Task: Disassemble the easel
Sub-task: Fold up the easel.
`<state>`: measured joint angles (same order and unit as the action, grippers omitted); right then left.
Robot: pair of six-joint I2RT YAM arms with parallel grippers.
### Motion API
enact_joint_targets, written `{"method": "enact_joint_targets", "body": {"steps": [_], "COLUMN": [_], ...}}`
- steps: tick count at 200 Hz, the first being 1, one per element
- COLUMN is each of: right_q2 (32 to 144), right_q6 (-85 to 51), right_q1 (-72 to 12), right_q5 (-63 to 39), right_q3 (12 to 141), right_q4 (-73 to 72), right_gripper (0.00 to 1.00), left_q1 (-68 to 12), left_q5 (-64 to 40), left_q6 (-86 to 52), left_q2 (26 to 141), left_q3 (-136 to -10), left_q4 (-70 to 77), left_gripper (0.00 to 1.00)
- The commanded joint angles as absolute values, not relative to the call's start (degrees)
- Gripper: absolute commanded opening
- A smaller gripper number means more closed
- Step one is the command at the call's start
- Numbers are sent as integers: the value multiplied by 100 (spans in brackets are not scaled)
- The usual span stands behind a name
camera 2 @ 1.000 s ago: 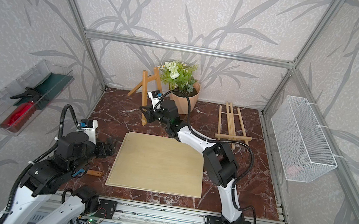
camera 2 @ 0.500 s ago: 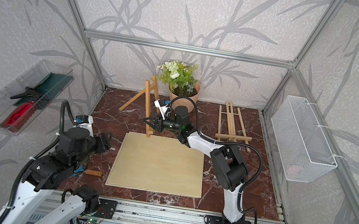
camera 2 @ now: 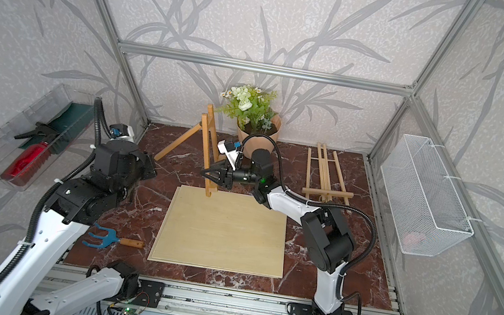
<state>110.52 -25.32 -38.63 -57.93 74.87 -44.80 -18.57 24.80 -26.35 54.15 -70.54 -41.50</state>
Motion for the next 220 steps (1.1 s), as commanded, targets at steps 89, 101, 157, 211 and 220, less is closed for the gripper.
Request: {"method": "enact_joint_targets", "body": {"steps": [89,101,157,211,220], "right_q2": [10860,10941,11021,11039,11048], "right_q6": [-3613,-4064,-4403,-4250,-4230], "right_q1": [-3646,-3600,-3560,-3560,-3560], "right_q5": [-6432,-6472,-6536,-6452,-6435], "right_q3": [7347,7374,7436,7452,7462], "right_q4": [-6703,-7064,-7362,-7160,-7130], "right_gripper": [0,0,0,0,0], "left_q1": [-1152,-1013,-855,-1298,-1443], "left_q5": [1724,1476,322,-458,-472], "left_q6": [-2796,-2858,-3290,-3955,-4015], "left_q2": [7050,7139,7424,7663,7748], "left_q3": [-8051,-8040,-7873,-7431,-7451], "left_q4": [-3968,-3958,-3893,-3285,-3248], "left_gripper": [24,24,5,1,0]}}
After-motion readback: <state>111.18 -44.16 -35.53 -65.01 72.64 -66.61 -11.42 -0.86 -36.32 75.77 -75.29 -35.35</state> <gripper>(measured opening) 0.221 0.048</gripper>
